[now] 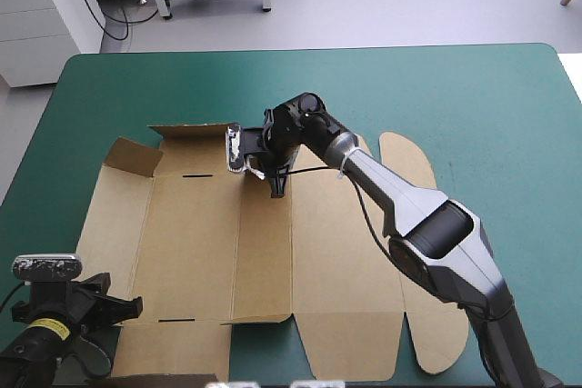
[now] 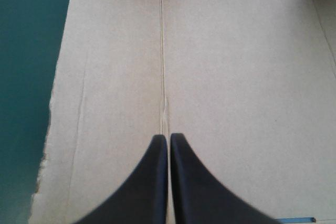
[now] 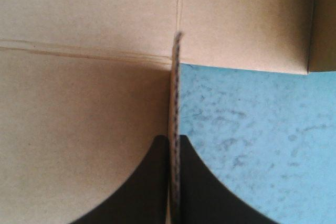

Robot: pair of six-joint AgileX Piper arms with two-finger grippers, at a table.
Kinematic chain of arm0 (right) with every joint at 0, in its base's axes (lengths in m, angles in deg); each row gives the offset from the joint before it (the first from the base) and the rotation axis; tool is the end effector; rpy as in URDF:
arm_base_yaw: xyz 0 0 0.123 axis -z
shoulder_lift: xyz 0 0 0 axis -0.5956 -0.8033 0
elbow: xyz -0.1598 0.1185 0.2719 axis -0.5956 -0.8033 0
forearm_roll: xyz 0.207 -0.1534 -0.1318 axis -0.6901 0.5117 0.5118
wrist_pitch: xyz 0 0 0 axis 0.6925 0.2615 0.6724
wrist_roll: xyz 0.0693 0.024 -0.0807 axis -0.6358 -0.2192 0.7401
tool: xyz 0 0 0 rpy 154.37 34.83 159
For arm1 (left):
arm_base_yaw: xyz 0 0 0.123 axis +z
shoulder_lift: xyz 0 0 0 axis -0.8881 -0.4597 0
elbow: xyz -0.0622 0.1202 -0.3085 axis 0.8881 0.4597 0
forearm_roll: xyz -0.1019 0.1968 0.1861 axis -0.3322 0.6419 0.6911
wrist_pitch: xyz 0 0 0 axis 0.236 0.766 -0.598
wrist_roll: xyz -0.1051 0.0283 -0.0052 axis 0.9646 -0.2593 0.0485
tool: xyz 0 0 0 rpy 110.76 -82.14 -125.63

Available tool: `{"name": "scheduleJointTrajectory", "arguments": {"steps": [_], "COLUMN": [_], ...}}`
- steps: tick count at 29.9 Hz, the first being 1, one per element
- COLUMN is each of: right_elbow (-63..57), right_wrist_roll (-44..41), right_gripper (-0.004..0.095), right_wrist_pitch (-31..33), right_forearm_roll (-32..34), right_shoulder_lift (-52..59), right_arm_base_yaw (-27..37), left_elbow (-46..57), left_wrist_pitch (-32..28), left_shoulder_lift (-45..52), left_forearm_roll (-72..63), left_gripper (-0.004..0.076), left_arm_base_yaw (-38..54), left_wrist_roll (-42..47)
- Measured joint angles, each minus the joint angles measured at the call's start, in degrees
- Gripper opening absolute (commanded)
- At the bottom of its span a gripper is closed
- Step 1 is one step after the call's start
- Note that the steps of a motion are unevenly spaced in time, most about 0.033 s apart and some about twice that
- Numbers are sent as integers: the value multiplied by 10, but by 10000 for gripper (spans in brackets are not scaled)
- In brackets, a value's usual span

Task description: Fold the box

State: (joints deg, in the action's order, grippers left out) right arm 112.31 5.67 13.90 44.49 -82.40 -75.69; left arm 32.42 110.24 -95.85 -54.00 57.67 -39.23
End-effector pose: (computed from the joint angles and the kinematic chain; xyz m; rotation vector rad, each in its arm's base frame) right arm 0.4479 0.3793 0.2767 -1.9907 1.6787 0.0134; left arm 0.0746 -0.0039 0.2789 0.0131 2.2548 -0.0542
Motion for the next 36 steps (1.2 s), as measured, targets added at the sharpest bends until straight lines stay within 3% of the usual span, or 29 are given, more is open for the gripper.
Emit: {"name": "scheduleJointTrajectory", "arguments": {"steps": [4,6,13,20,22,28,36], "right_elbow": [0,0,0,0,0,-50,-288], "right_wrist_roll": [-32,-46,-77,-192,-237,-314,-371], "right_gripper": [327,410,415,414,384,133,-5], "right_wrist_pitch": [-9,-12,5,49,72,92,92], "right_forearm_roll": [13,22,27,39,40,26,23], "right_shoulder_lift": [0,0,24,93,116,201,355], "right_arm_base_yaw": [-1,-1,18,120,159,258,337], "left_elbow": [0,0,0,0,0,0,0], "left_wrist_pitch": [0,0,0,0,0,0,0], "left_shoulder_lift": [0,0,0,0,0,0,0], "left_forearm_roll": [0,0,0,0,0,0,0], "left_gripper": [-8,-8,-8,-8,-8,-8,-8], "left_arm_base_yaw": [0,0,0,0,0,0,0], "left_wrist_roll": [0,0,0,0,0,0,0]}}
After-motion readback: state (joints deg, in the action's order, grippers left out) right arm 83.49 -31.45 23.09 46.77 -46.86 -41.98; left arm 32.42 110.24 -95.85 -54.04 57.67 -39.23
